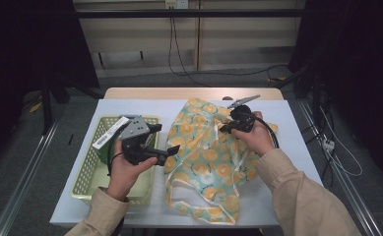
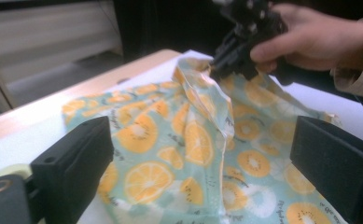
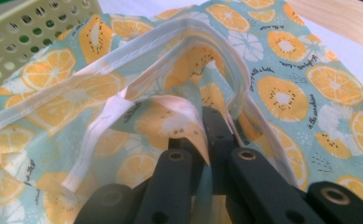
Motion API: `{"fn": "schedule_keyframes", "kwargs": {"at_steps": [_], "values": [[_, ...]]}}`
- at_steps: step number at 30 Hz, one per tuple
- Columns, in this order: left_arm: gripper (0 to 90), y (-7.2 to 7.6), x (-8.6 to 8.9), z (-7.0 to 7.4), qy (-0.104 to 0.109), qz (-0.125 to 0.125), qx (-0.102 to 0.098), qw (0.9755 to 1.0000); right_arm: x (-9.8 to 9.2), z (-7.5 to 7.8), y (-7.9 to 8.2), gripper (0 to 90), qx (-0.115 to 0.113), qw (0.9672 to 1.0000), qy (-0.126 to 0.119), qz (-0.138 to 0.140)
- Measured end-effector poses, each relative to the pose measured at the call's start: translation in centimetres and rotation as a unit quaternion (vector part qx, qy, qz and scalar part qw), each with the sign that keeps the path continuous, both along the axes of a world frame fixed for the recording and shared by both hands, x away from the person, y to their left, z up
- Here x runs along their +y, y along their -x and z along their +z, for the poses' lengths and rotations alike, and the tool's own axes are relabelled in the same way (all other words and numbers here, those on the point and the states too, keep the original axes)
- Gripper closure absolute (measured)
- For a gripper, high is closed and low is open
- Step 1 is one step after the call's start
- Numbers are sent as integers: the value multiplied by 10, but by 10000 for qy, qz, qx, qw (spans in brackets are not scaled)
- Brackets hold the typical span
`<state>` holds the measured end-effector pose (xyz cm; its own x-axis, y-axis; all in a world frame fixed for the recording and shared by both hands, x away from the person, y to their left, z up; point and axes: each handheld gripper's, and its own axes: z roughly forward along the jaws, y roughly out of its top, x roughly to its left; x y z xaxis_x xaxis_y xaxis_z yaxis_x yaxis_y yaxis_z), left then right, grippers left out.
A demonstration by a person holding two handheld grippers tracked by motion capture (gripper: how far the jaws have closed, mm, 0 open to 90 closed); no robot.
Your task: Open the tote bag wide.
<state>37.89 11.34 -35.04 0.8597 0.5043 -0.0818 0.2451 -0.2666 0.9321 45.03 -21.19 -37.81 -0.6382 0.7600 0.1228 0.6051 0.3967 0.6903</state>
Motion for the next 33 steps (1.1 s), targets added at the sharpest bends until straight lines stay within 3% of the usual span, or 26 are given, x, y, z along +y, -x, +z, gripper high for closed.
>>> {"fn": "schedule_keyframes", "kwargs": {"at_steps": [6,14,17,24,29,33], "values": [[60,-4,-20,-13,-63,-112,158,9998,6,4,0,891,-5,10000,-20,38],[62,-8,-36,-22,-317,-219,230,9990,10,6,-3,892,-16,10000,-8,26],[63,-10,-37,-24,-290,-175,317,9989,10,7,-4,892,-4,10000,-2,6],[64,-12,-29,-19,-235,-134,222,9994,13,11,-7,892,-5,10000,-2,1],[61,-14,-27,-16,-423,-166,176,9988,14,14,-10,892,1,10000,25,-23],[61,-16,-18,-16,-289,-97,230,9993,13,14,-10,892,-17,10000,53,-44]]}}
